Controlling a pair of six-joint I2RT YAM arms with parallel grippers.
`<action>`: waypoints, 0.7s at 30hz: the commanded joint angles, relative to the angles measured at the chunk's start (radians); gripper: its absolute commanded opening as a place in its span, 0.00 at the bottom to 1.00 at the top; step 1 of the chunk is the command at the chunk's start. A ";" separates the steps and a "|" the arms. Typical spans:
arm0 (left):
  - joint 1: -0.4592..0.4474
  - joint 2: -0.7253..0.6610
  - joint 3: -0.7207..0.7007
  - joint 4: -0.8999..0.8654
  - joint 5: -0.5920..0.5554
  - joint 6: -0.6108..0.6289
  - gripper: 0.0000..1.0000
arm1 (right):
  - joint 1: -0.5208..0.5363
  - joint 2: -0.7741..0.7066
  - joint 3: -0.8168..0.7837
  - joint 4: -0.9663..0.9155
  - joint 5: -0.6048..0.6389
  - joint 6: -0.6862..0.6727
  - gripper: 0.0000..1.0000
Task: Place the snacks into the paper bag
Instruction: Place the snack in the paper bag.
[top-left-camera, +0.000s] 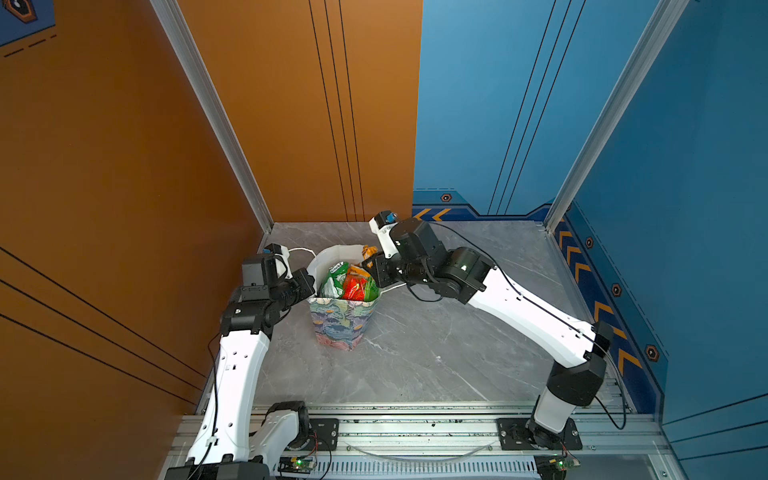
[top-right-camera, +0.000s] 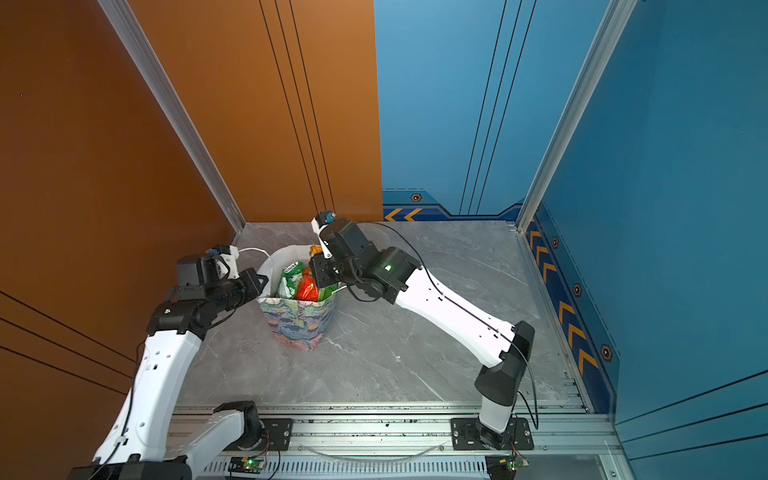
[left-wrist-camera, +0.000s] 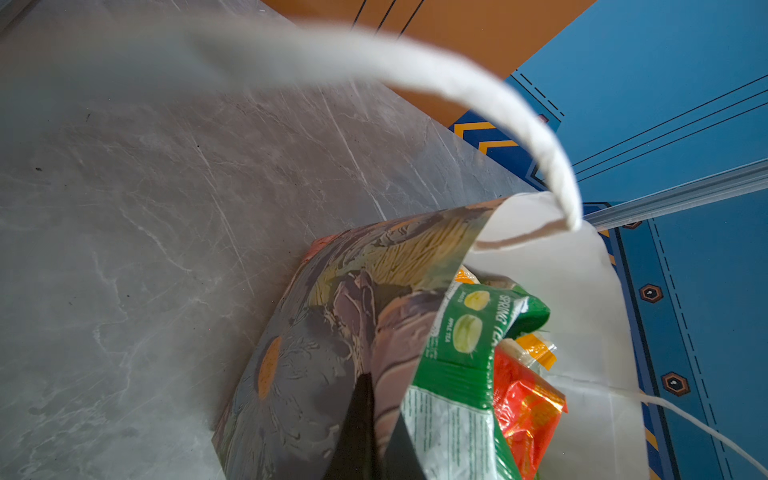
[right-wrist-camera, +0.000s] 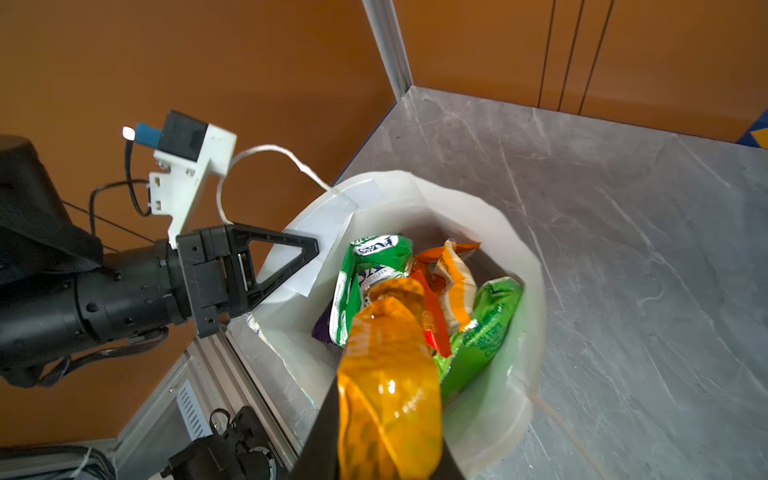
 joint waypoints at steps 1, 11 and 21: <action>0.005 -0.009 0.000 0.065 0.047 -0.003 0.05 | 0.018 0.062 0.082 -0.095 -0.002 -0.044 0.10; 0.003 -0.013 -0.004 0.072 0.049 -0.007 0.05 | 0.037 0.204 0.221 -0.188 -0.068 -0.030 0.11; 0.005 -0.014 -0.004 0.072 0.049 -0.008 0.05 | 0.032 0.306 0.302 -0.240 -0.166 0.001 0.17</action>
